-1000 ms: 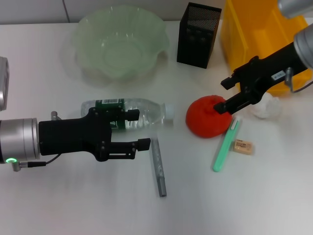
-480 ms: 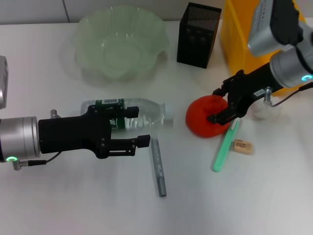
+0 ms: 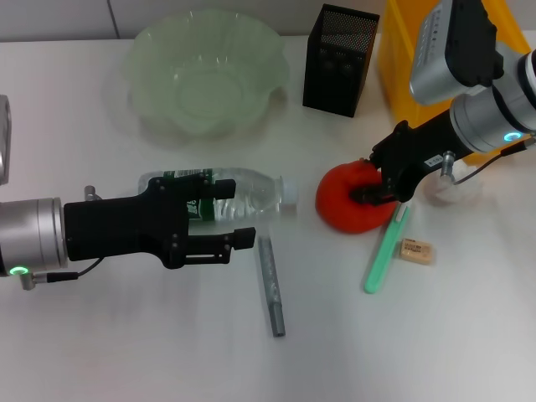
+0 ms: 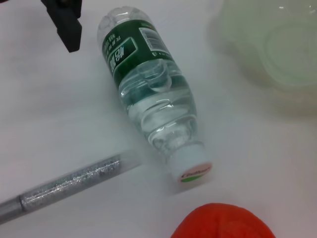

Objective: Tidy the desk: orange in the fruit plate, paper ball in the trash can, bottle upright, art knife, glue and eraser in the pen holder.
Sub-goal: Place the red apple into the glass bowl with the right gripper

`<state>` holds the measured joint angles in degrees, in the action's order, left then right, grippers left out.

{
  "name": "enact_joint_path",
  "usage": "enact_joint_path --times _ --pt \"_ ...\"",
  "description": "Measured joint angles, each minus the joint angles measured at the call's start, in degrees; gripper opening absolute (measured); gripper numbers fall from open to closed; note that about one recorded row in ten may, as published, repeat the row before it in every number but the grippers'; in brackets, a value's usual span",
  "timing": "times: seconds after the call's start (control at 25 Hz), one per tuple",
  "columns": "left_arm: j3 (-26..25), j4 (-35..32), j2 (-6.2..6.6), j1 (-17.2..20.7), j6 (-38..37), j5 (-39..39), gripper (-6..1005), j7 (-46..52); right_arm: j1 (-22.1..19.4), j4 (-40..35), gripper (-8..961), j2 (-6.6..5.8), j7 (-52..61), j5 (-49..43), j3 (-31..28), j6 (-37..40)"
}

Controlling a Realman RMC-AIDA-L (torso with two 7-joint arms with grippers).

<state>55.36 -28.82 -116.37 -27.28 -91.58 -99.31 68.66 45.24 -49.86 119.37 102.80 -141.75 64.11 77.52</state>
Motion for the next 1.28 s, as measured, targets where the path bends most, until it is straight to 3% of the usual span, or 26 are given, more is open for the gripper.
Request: enact_joint_path --times 0.24,0.44,0.68,0.88,1.12,1.24,1.28 --pt "0.0 0.0 0.0 0.03 0.0 0.0 813 -0.04 0.01 -0.32 345 -0.04 0.0 0.0 -0.09 -0.03" --pt "-0.07 0.0 0.0 -0.01 0.0 0.0 813 -0.08 0.02 -0.91 211 -0.16 0.0 0.0 -0.31 0.19" --pt "-0.08 -0.03 0.0 -0.12 -0.01 0.0 813 0.29 -0.02 -5.08 161 -0.33 1.45 0.02 -1.29 5.28" --pt "-0.1 -0.02 0.0 -0.14 -0.01 -0.01 813 0.4 0.7 -16.61 139 -0.47 4.71 1.55 -11.07 18.4" --pt "-0.17 0.0 0.01 -0.03 -0.03 -0.01 813 0.42 1.4 -19.47 101 -0.86 6.09 7.95 -13.42 18.02" --pt "-0.17 0.0 0.0 -0.09 -0.07 0.0 812 0.43 1.41 -19.31 77 -0.67 5.56 12.2 -12.87 13.99" --pt "-0.17 0.0 0.0 -0.09 -0.07 0.0 812 0.43 1.44 -17.74 69 -0.4 4.45 15.22 -11.73 9.12"
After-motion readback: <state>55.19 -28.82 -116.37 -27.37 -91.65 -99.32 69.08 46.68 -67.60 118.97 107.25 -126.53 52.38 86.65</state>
